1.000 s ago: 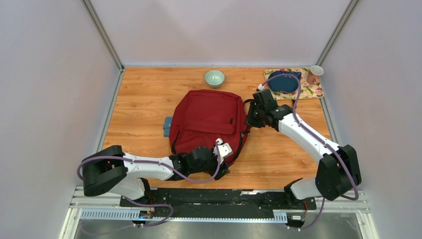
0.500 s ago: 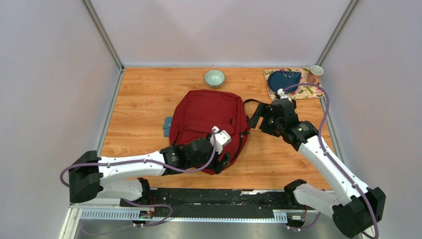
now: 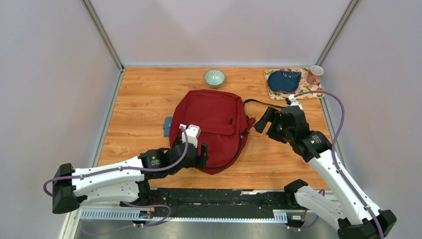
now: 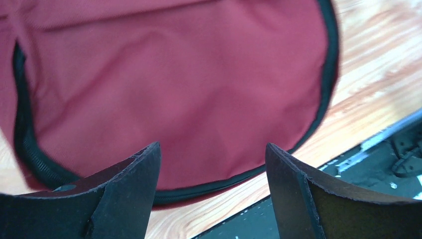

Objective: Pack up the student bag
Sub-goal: Zip the student bag at the center of the board, then adjust the student bag at the center of the board.

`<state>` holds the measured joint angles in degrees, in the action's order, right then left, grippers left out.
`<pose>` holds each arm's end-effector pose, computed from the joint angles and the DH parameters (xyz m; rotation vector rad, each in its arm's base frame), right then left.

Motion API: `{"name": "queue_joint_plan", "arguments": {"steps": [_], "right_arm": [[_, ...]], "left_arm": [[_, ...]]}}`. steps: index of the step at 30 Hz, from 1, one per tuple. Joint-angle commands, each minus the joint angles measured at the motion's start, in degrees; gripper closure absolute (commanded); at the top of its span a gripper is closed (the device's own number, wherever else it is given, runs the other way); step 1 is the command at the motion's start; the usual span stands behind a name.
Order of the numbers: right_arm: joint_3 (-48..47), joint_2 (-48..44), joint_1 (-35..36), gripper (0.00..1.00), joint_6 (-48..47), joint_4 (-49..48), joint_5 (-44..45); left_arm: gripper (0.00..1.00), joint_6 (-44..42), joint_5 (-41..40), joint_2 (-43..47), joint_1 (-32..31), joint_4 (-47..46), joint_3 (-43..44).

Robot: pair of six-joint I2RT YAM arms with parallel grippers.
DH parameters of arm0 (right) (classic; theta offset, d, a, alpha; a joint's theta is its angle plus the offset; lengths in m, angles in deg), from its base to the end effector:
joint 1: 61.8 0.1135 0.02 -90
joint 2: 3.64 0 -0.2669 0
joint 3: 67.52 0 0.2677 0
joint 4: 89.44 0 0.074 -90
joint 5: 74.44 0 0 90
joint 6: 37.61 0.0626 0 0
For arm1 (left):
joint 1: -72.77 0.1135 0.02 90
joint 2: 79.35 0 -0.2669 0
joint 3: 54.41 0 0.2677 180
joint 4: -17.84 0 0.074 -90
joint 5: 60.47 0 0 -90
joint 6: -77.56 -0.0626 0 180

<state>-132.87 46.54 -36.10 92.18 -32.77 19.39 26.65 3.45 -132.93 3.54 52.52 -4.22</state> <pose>0.1907 0.0872 0.2981 0.3230 2.3251 0.5059 0.1078 -0.2065 0.2321 0.3326 2.1901 -0.5705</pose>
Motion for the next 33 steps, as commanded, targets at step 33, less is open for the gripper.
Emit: {"name": "queue_joint_plan", "arguments": {"steps": [33], "right_arm": [[-1.92, 4.67, -1.79, 0.10, -0.77, -10.32, 36.70]], "left_arm": [[0.15, 4.33, -9.33, 4.96, -0.03, 18.96, 12.52]]}}
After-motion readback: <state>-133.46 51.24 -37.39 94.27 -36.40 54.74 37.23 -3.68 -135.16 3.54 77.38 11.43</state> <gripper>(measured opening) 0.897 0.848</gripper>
